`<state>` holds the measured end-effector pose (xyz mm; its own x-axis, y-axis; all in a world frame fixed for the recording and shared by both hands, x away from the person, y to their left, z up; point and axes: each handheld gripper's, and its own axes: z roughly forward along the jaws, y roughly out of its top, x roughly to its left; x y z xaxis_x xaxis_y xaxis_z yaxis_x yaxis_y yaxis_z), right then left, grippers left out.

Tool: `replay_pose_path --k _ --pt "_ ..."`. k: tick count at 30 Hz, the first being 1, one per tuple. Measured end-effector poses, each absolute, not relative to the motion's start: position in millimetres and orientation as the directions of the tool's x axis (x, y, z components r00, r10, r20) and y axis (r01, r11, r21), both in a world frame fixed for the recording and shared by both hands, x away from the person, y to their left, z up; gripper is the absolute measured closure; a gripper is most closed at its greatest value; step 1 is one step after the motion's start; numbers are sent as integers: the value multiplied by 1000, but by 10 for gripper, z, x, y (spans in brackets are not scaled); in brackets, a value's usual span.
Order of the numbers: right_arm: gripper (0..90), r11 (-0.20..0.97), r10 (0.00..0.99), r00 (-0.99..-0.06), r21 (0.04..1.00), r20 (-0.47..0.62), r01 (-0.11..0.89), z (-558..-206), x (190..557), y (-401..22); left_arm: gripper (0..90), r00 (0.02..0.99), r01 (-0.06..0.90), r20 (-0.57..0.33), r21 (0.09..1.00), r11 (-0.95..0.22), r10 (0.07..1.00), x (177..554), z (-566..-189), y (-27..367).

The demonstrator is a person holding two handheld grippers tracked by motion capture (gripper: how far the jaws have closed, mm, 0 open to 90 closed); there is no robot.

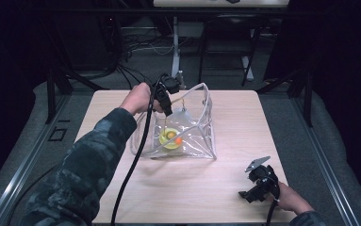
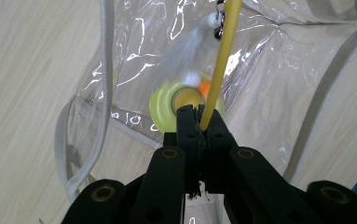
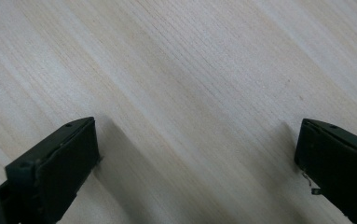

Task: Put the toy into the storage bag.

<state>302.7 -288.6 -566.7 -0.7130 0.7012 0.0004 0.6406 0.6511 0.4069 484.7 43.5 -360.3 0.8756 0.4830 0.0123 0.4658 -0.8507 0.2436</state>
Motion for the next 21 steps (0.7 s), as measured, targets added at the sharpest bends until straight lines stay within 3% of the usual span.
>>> replay_pose_path --k 18,20,21 --pt "0 663 698 -716 396 -21 635 -5653 3029 -2892 873 864 494 -21 221 -841 502 4847 -3745 488" --pt "0 644 705 -709 416 5 642 -5677 3024 -2884 835 866 491 -14 213 -844 500 4853 -3746 497" --pt "0 668 695 -719 390 -22 634 -5649 3032 -2895 784 860 495 -7 258 -830 511 4850 -3734 516"
